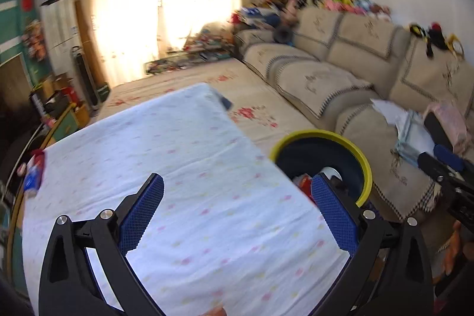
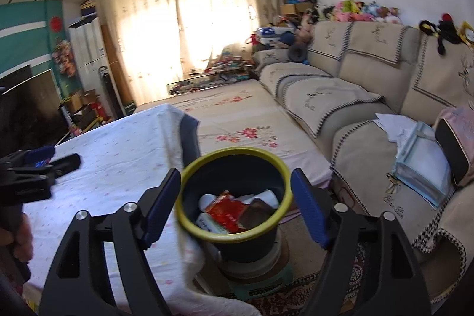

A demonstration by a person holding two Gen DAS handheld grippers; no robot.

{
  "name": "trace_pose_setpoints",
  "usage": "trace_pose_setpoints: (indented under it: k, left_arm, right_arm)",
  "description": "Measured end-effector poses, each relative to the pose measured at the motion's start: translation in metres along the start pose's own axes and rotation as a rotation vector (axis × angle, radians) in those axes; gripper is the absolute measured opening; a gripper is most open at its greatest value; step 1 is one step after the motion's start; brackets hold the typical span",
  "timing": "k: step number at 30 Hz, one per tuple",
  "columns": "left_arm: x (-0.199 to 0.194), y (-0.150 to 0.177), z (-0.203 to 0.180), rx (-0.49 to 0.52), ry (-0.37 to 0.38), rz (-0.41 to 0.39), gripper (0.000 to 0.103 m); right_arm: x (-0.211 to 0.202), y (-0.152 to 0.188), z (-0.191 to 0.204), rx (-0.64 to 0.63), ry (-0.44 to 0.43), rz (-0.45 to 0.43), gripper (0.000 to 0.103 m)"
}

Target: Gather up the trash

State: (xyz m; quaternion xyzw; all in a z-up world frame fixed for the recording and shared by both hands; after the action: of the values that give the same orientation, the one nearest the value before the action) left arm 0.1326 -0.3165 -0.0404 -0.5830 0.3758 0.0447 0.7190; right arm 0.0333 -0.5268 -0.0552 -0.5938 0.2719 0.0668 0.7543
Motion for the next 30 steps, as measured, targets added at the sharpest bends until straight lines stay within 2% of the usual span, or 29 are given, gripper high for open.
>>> trace_pose_setpoints:
  k: [4, 7, 13, 16, 22, 30]
  left_arm:
    - [-0.067, 0.019, 0.060, -0.081, -0.110, -0.074, 0.098]
    - [-0.110, 0.035, 0.101, -0.144, -0.190, -0.109, 0.098]
    - [-0.168, 0.075, 0.152, -0.251, -0.255, -0.143, 0.098]
    - [-0.190, 0.094, 0.163, -0.290, -0.278, -0.164, 0.098]
    - [-0.225, 0.110, 0.168, -0.282, -0.314, -0.202, 0.098]
    - [-0.217, 0.110, 0.157, -0.297, -0.313, -0.174, 0.098]
  right_arm:
    - [-0.017, -0.005, 0.040, -0.063, -0.060, -0.036, 0.090]
    - [-0.035, -0.010, 0.067, -0.100, -0.091, -0.071, 0.095]
    - [-0.063, -0.012, 0.098, -0.159, -0.100, -0.097, 0.096]
    - [-0.074, -0.009, 0.104, -0.167, -0.107, -0.097, 0.096]
    - [-0.087, -0.002, 0.106, -0.170, -0.117, -0.099, 0.096]
    - [-0.081, -0.005, 0.096, -0.141, -0.100, -0.092, 0.096]
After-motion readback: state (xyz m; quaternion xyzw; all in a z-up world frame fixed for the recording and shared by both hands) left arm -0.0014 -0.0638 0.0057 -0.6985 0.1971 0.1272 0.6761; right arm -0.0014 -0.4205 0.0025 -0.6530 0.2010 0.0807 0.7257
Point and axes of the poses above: each gripper's, at about its wrist camera, not at the fingertips, and x roughly the way its jaws point, z to its left, y to its underside, the point moved 5 cm from there along x, roughly the way its jaws point
